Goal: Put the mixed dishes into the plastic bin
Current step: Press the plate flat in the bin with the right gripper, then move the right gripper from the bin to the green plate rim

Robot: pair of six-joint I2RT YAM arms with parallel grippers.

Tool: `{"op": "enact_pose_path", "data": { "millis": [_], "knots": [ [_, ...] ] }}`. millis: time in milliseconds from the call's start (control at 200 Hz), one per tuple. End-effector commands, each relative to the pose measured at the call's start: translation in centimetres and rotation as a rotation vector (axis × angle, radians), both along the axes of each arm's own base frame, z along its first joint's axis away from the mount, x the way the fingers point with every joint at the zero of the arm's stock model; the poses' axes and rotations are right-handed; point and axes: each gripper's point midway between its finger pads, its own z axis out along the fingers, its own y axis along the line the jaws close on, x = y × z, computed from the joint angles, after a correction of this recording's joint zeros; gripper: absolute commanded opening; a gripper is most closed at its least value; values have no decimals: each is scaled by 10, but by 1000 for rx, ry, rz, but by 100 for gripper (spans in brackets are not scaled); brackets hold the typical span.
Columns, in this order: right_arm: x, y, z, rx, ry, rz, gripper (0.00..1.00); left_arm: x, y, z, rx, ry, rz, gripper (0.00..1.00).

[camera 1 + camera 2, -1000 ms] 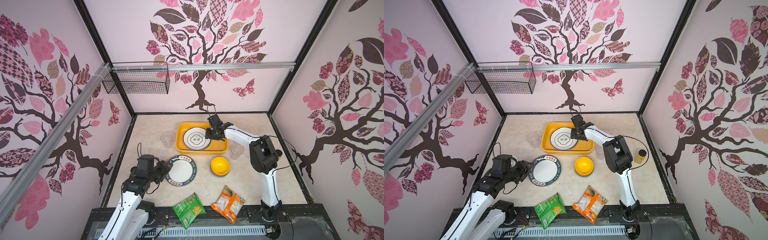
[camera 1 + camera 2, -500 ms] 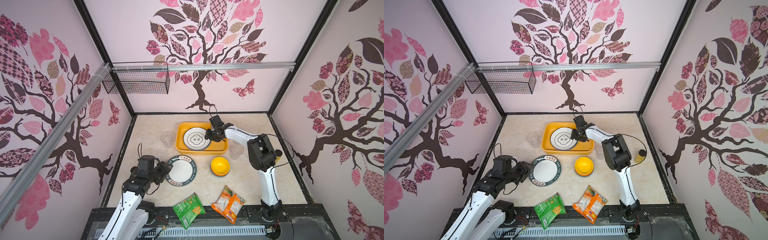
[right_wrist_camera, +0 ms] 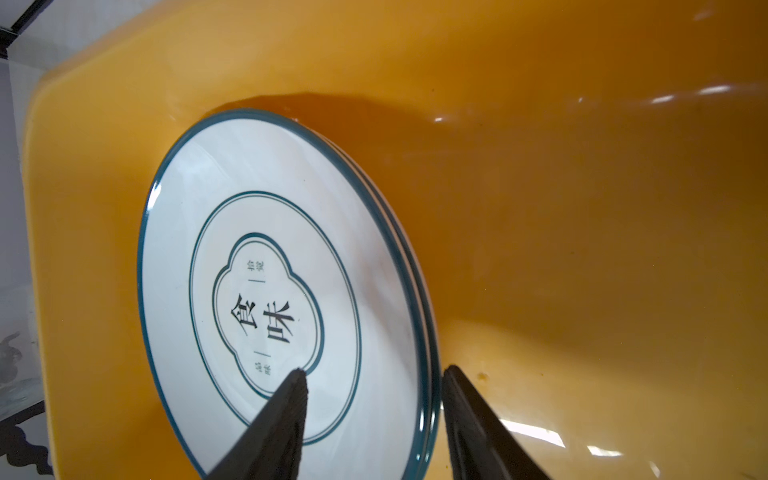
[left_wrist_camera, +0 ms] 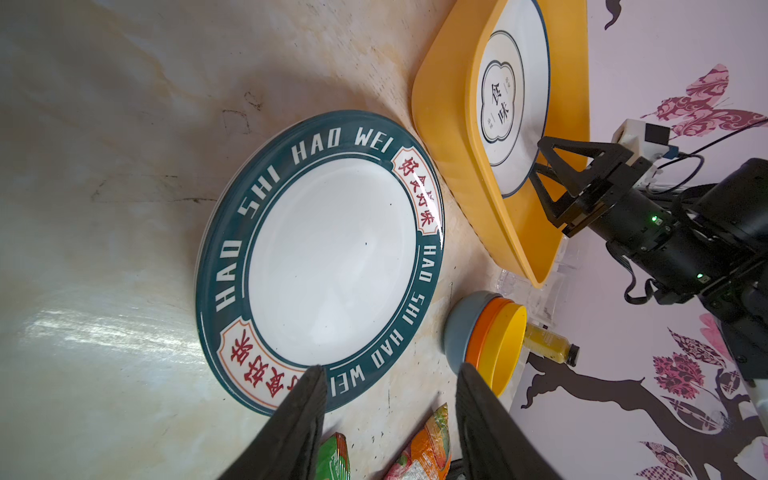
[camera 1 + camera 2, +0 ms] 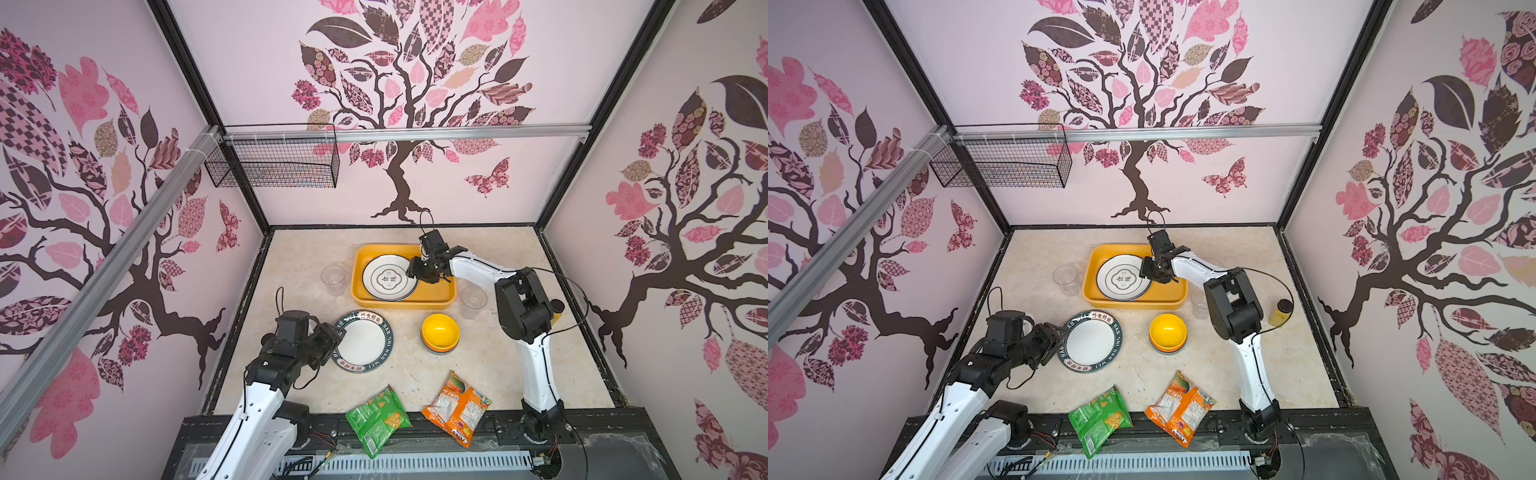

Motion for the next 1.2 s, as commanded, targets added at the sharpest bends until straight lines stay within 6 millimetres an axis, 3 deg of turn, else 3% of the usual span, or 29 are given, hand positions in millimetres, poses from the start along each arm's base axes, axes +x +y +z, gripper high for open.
{"op": "enact_pose_path", "data": {
  "millis": [0,225,430,575,700,890,1050,1190],
  "knots": [
    [0,12,-14,18,25,28,55,-2,3,-9,17,13,6,53],
    [-2,1,-3,-31,-3,19,56,-3,5,-13,30,39,10,53],
    [-16,-14,40,-86,-90,29,56,-6,9,-20,67,86,12,53],
    [-41,-12,68,-88,-136,83,55,-10,15,-25,106,115,17,54],
    [-69,-1,88,-53,-159,147,55,-14,22,-31,144,146,31,54],
    [-114,20,103,-8,-164,250,54,-20,30,-40,191,186,52,56],
    [-153,47,96,-23,-145,353,54,-21,34,-47,219,204,51,58],
    [-173,65,81,-39,-118,406,54,-21,37,-57,237,226,57,58]
  ]
}}
